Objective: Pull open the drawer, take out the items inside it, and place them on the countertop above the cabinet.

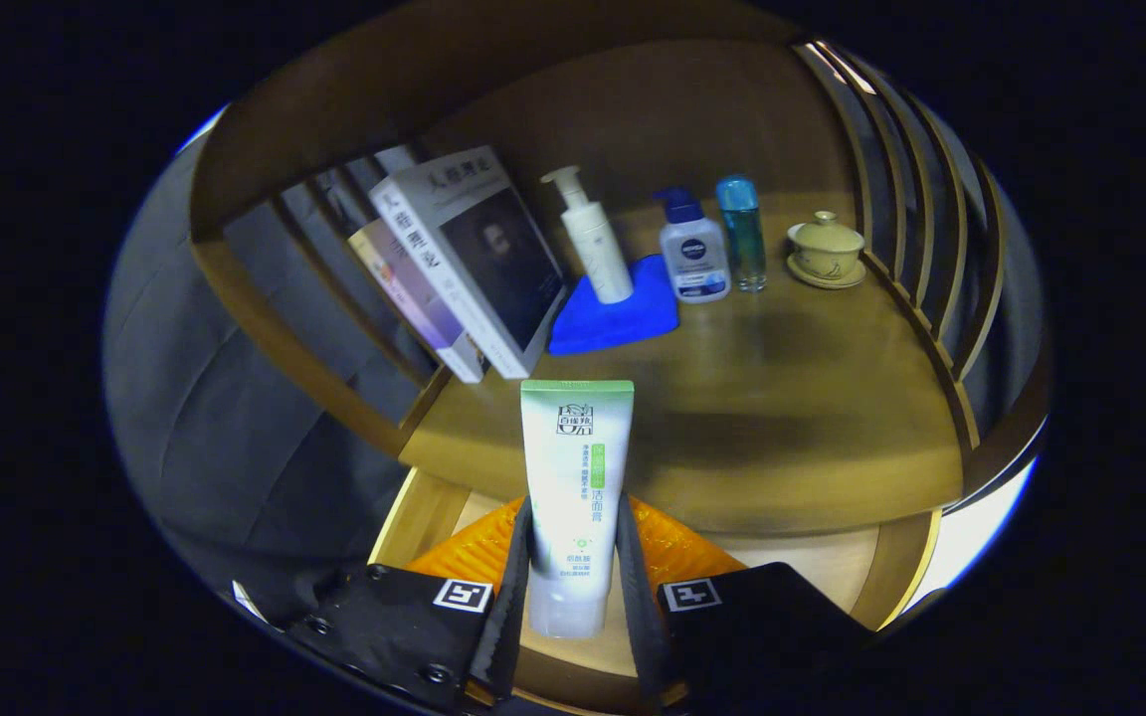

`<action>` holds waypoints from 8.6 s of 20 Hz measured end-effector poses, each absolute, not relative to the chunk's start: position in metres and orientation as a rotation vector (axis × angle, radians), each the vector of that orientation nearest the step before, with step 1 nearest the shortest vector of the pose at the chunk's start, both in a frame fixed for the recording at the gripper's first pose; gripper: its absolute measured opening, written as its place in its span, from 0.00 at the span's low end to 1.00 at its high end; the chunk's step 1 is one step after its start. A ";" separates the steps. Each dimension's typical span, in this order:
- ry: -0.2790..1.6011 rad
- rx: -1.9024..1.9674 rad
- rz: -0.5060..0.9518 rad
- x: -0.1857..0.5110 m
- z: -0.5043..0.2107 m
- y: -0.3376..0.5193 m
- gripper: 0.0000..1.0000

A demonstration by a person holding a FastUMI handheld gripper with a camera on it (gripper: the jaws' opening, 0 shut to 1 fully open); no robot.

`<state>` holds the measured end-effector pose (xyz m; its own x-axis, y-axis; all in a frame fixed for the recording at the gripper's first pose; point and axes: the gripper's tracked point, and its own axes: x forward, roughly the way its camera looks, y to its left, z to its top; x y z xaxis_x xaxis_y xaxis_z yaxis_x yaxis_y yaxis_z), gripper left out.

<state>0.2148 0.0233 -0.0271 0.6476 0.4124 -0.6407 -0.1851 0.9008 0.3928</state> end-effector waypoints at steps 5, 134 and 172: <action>0.835 0.350 0.231 0.258 -0.039 0.011 0.48; 0.203 -0.051 -0.110 0.181 -0.132 0.053 0.98; -0.046 -0.003 -0.126 -0.010 0.019 -0.047 0.95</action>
